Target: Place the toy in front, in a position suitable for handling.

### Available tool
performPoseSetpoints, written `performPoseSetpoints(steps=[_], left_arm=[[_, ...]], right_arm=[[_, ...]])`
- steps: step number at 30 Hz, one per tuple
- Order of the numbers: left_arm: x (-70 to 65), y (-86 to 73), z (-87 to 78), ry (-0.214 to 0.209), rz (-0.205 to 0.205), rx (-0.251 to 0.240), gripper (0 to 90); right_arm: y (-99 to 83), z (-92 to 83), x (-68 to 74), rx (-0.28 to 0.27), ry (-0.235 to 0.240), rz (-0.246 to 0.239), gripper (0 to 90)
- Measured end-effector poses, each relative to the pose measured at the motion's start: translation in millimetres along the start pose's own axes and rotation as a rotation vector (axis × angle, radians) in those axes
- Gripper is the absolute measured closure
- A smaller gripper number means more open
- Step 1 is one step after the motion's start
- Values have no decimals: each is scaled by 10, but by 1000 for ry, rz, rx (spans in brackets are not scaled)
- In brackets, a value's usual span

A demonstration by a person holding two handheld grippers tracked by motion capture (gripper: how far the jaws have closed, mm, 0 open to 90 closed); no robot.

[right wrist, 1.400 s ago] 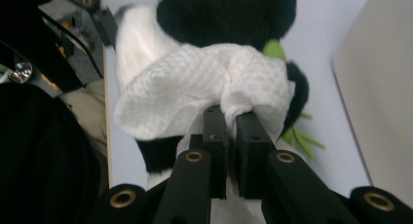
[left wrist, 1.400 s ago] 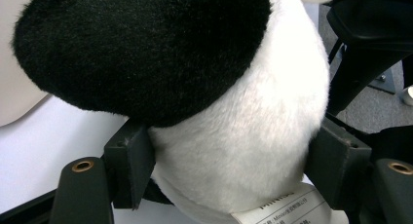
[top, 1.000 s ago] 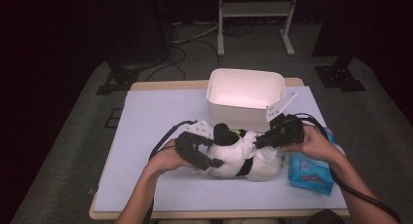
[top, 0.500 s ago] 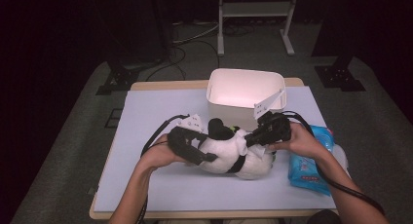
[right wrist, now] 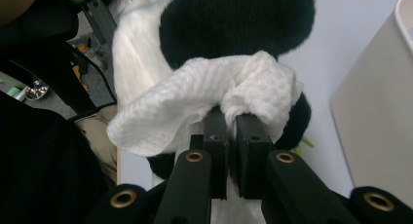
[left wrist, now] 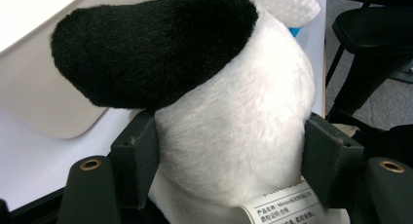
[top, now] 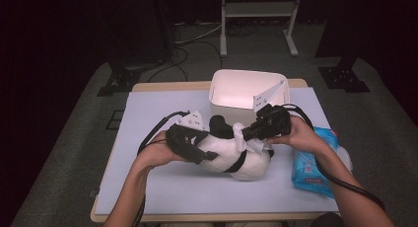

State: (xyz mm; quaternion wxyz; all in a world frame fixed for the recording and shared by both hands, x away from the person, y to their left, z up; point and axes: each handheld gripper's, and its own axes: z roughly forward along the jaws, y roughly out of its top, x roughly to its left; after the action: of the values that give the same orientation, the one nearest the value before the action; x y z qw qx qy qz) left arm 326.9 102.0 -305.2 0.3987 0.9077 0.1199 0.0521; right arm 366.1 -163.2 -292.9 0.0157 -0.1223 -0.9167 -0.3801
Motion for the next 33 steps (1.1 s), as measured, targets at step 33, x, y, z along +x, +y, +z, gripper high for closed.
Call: performPoseSetpoints(steps=[33], left_arm=[[-67, 434, 277, -50, 60, -6, 300]], right_arm=[[268, -241, 186, 6, -31, -76, 842]])
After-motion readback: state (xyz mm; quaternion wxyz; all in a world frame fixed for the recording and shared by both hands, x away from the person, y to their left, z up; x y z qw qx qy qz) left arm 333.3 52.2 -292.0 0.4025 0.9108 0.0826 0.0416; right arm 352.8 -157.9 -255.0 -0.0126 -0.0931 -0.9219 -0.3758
